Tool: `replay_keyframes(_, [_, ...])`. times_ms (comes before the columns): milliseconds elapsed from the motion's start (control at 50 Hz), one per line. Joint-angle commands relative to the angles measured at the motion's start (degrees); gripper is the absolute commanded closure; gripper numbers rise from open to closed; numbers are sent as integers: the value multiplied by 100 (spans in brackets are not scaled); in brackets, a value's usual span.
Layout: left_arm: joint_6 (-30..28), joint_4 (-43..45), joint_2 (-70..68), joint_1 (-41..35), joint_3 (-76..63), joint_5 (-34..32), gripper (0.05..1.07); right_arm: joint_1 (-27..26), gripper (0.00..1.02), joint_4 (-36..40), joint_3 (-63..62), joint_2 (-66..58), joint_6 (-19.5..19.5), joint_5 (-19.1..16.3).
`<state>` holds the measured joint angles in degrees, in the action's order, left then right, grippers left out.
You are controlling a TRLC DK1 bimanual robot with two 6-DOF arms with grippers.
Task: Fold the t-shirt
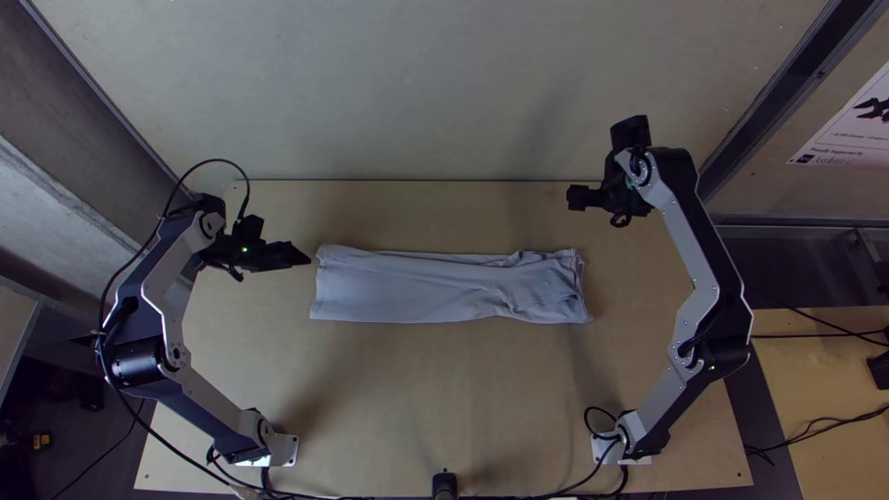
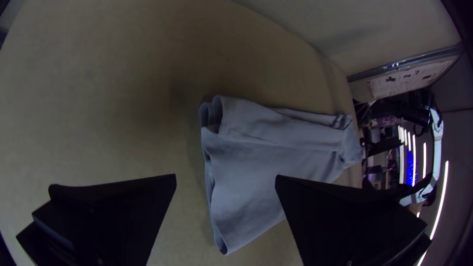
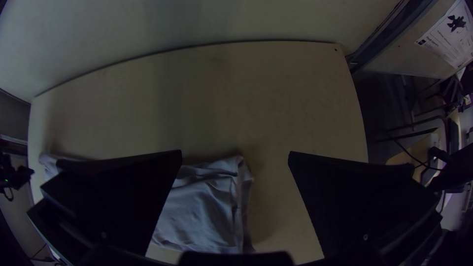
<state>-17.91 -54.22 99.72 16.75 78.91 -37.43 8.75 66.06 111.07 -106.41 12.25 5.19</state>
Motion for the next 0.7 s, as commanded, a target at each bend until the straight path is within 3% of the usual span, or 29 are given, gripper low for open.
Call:
replay_keyframes(0, [60,157,-102,118,-447,-335,11,-84,3,56,363,200,216,-115])
replay_keyframes(340, [183,640,249,144,-1071,-687,10,-84,3,56,205,498,260,-238])
replay_keyframes(680, [1158,1572,838,-269,-1168,-669,10,-58,3,56,29,727,331,-238])
